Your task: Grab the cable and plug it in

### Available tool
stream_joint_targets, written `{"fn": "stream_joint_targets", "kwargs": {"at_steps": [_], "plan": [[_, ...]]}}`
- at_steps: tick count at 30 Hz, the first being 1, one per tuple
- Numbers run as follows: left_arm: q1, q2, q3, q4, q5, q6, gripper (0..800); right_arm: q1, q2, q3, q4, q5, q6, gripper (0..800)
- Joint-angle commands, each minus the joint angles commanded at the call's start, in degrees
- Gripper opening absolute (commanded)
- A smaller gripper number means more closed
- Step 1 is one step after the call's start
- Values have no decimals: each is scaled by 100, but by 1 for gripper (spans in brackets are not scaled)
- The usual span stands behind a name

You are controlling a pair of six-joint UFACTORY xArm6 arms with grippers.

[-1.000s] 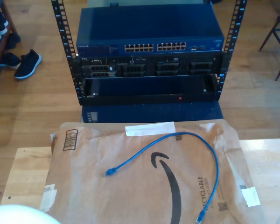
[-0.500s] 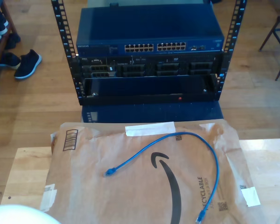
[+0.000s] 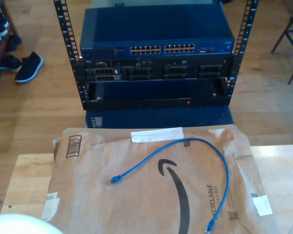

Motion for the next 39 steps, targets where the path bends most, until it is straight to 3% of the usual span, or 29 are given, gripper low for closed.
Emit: {"fn": "stream_joint_targets", "kwargs": {"at_steps": [18, 24, 28, 30, 33, 39], "plan": [[0, -35, -79, 26, 158, -9, 800, 18, -229, -158, 0, 185, 281, 799], [-9, -167, -677, 35, 1178, -62, 800, 26, -563, -703, 9, 1090, 492, 798], [-35, -193, -1310, 26, 2233, -387, 800, 466, -686, -1275, 9, 1723, 1011, 798], [-193, -334, -1477, 18, 2505, -686, 800, 923, -721, -1371, 44, 1723, 1521, 798], [-703, -589, -1653, 18, 2541, -1196, 800, 1653, -730, -1565, 44, 1758, 2312, 798], [-2391, -580, -1996, -70, 2769, -2444, 800, 2708, -730, -1925, 70, 1749, 3244, 798]]}}
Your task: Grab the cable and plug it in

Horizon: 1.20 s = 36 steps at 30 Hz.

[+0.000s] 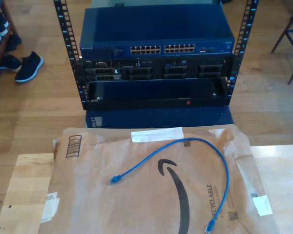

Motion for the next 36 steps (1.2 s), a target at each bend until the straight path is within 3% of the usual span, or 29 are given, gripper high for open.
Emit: {"fn": "stream_joint_targets", "kwargs": {"at_steps": [7, 14, 20, 26, 31, 36], "plan": [[-2066, 114, -35, -220, 0, -1881, 800, 2479, 18, -70, 18, 35, 2189, 798], [-3323, 185, -176, -826, 0, -2927, 800, 5248, 202, -484, 26, 246, 4360, 796], [-4229, 484, -633, -1222, 0, -3719, 800, 7156, 1829, -1565, 132, 229, 5899, 796], [-4993, 642, -712, -1371, -62, -4325, 800, 8457, 3543, -2760, 642, -105, 6426, 797], [-5442, 879, -712, -1556, -105, -4721, 800, 8870, 4193, -2875, 695, -1793, 6426, 796], [-5574, 1090, -721, -1618, -422, -4897, 800, 8914, 5073, -3534, 712, -1943, 6409, 794]]}}
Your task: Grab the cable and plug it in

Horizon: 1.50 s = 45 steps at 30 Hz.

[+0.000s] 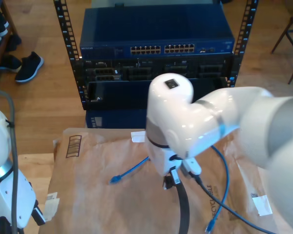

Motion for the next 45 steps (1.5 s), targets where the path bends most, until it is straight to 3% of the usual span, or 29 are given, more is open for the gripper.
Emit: {"fn": "stream_joint_targets", "kwargs": {"at_steps": [8, 15, 23, 27, 30, 35, 40, 45], "plan": [[-607, 281, -290, -79, -105, -387, 800, 26, 976, -932, 105, 26, -9, 774], [-747, 510, -378, -97, -237, -378, 800, 35, 1160, -1002, 114, 35, -440, 753], [-949, 686, -554, -97, -237, -457, 800, 35, 1310, -1134, 114, 35, -448, 601], [-1020, 703, -580, -97, -237, -466, 800, 35, 1389, -1152, 114, 26, -448, 563], [-1029, 712, -589, -97, -237, -466, 800, 35, 1380, -1143, 114, 26, -440, 443], [-1020, 712, -686, -334, -237, -457, 800, 53, 1310, -1125, 308, -9, -413, 36], [-1020, 712, -1020, -677, -158, -440, 800, -26, 1108, -1020, 870, 53, -413, 2], [-1011, 782, -1565, -1741, 35, -431, 800, -273, 123, -211, 1530, 229, -413, 2]]}}
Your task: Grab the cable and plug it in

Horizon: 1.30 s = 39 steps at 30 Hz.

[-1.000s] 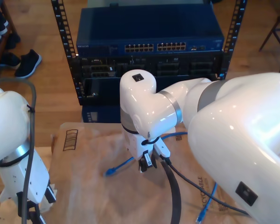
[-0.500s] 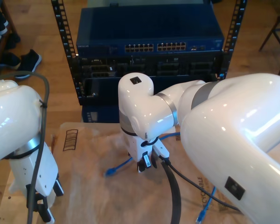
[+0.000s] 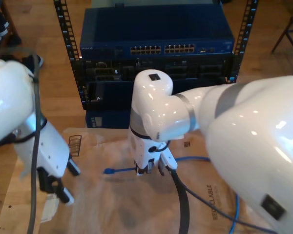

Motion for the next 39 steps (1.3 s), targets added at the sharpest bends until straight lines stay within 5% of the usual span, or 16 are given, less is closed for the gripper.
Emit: {"fn": "stream_joint_targets", "kwargs": {"at_steps": [8, 16, 22, 28, 39], "plan": [[0, 132, -712, -1644, 141, 0, 800, -1073, -1916, 677, 1099, 844, -35, 2], [-413, 826, -1855, -2558, 475, 0, 795, -1802, -2980, 501, 1899, 1714, -53, 2], [-510, 862, -2338, -3042, 1213, 141, 797, -2462, -3077, 246, 2804, 2382, -378, 6], [-448, 844, -2356, -3376, 2136, 97, 790, -2541, -3218, 255, 2989, 2690, -519, 6], [-316, 853, -2330, -3807, 2119, -123, 706, -2549, -3367, 290, 3200, 2822, -633, 7]]}}
